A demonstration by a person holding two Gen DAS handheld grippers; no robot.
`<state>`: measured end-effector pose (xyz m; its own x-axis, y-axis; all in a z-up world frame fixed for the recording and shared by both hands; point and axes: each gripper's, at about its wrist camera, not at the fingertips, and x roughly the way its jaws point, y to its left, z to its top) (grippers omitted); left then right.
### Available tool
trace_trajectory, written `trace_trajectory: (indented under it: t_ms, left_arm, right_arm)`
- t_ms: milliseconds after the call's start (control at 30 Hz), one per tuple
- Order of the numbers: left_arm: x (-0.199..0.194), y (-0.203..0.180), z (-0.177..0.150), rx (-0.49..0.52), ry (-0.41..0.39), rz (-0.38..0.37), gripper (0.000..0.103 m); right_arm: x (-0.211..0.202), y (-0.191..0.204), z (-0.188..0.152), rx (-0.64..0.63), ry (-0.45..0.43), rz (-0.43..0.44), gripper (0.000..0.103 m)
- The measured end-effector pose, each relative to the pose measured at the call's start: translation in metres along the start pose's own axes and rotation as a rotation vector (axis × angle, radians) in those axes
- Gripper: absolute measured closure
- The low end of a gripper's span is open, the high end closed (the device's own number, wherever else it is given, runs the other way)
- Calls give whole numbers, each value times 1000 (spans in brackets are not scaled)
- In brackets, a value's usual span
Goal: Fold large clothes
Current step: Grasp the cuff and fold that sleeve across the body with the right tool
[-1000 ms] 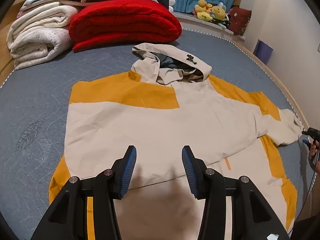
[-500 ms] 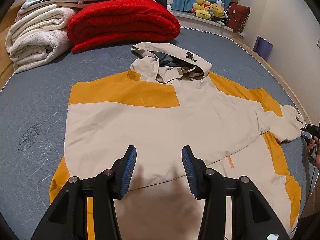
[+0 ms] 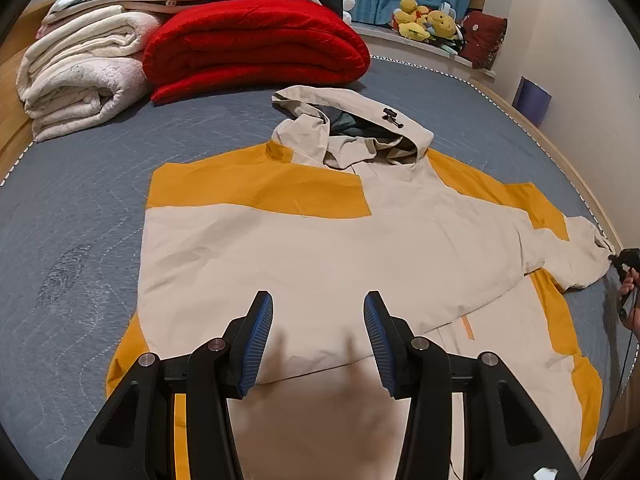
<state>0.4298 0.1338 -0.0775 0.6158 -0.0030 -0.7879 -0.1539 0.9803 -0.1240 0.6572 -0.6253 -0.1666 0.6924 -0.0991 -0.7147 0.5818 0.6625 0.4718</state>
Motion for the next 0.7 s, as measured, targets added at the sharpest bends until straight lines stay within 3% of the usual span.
trace_trajectory:
  t_ms: [200,367,500,633,700]
  left_arm:
    - [-8,14,5,-49,-16,5,59]
    - [-14,32,7,-100,-20,14,59]
    - [-23,55,10,-175,-28,6,59]
    - [-32,76,13,-231,-38,4,59]
    - [-37,84,14,-249,-43,7,59]
  right_arm:
    - [-40,83,-7,-188,-105,33,100]
    - [-78,185,-52,-429,-119,186,100]
    - [-110,270,-118,-617,-73,335,101]
    - [-150,354,-226,-813,58,535,101]
    - [-165,378,-278,-891,143,612,101]
